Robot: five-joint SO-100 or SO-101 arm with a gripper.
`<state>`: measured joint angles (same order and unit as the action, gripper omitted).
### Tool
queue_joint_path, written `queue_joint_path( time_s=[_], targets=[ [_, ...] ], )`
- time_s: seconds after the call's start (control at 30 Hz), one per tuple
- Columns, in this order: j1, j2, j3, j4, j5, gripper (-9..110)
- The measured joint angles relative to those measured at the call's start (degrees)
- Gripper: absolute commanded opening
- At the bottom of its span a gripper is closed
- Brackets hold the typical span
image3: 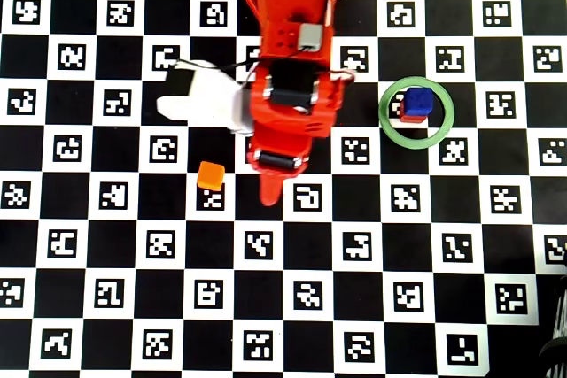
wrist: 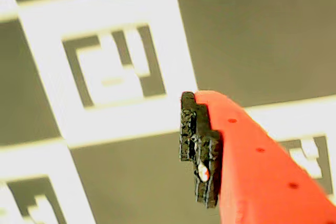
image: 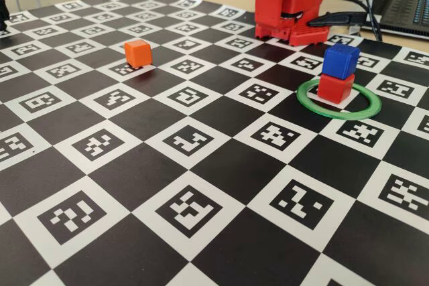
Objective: Grab the red cube then put it in the green circle then put the blue cube on top and finally the orange cube on top
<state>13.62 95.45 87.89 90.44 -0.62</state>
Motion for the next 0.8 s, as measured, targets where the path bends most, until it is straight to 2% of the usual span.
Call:
queue_joint_path(
  time_s=[0.4, 0.8],
  targets=[
    [11.2, -4.3, 5.4, -10.4, -10.4, 36],
    [13.7, -5.1, 10.8, -15.4, -16.4, 40]
  ],
)
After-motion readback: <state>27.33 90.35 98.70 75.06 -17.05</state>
